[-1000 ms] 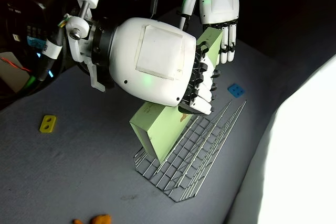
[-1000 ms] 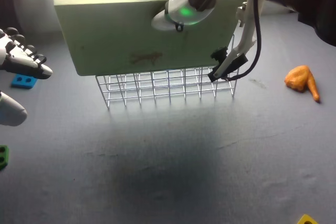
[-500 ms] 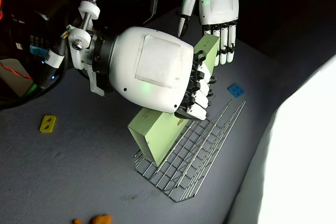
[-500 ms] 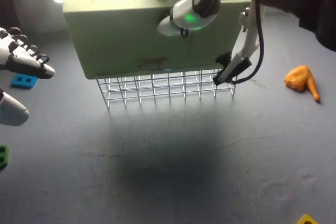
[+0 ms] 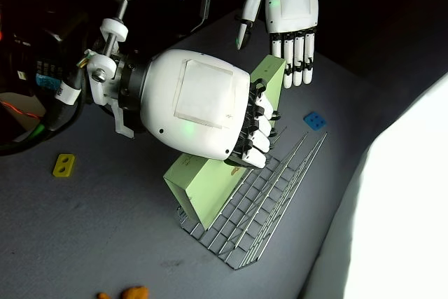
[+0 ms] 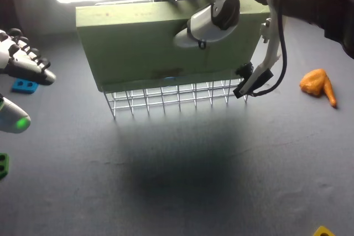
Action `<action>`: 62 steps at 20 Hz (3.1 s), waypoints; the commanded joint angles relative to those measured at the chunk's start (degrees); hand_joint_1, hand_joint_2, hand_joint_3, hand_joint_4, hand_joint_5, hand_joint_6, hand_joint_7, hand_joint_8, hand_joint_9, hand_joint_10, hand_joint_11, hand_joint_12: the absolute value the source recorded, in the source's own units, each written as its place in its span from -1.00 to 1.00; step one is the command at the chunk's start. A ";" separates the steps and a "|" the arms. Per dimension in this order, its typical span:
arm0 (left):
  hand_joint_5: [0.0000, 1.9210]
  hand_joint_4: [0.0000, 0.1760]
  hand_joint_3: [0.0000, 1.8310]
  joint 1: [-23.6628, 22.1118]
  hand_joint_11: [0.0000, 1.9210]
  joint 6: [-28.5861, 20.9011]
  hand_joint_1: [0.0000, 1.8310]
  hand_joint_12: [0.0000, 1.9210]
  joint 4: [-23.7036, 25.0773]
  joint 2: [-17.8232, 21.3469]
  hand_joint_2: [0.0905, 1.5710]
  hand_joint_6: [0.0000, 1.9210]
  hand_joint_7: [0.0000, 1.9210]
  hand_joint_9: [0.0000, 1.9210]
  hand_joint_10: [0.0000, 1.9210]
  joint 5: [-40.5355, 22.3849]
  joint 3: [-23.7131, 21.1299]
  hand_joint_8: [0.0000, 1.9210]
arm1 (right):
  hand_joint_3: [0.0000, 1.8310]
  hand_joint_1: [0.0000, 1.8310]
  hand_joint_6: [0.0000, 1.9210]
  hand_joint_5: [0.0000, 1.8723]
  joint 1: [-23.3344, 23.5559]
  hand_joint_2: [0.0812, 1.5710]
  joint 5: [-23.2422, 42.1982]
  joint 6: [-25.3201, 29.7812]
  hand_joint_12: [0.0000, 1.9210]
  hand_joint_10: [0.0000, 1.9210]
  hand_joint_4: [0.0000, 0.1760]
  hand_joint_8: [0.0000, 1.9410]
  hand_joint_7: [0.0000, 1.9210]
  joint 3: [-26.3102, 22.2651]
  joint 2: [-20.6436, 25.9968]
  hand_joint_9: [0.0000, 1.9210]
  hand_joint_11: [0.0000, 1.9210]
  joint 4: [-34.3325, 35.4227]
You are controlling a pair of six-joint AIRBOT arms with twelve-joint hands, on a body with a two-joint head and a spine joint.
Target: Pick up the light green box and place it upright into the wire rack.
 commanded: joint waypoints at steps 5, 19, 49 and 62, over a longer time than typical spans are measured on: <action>-0.92 -0.98 -0.99 -0.48 -1.00 0.01 -0.96 -0.72 0.51 -0.06 0.51 -1.00 -0.85 -0.87 -0.99 3.79 0.22 -1.00 | -1.00 0.49 0.03 -0.07 0.04 0.45 -0.26 0.66 0.77 0.52 -1.00 0.21 -0.05 -0.25 1.08 -0.17 -0.31 -1.58; -0.88 -1.00 -1.00 -0.32 -1.00 0.01 -0.97 -0.88 0.51 -0.10 0.55 -0.99 -0.84 -0.89 -0.99 3.79 0.33 -0.99 | -1.00 0.49 0.05 -0.08 -1.87 0.44 -0.80 2.33 0.75 0.49 -1.00 0.18 -0.04 0.83 1.56 -0.16 -0.31 -2.31; -0.84 -1.00 -1.00 -0.39 -1.00 0.01 -0.96 -0.83 0.51 -0.12 0.53 -0.99 -0.82 -0.89 -1.00 3.79 0.31 -0.99 | -1.00 0.48 0.23 -0.21 -4.71 0.50 1.03 14.00 0.88 0.59 -1.00 0.27 -0.12 6.86 -3.14 -0.21 -0.39 -14.77; -0.85 -1.00 -1.00 -0.38 -1.00 0.01 -0.96 -0.81 0.51 -0.13 0.53 -1.00 -0.80 -0.88 -1.00 3.79 0.36 -1.00 | -1.00 0.16 -0.49 -0.39 -5.49 0.34 0.70 14.04 0.57 -0.15 -1.00 -0.69 -0.24 6.84 -3.41 -0.45 -0.79 -14.79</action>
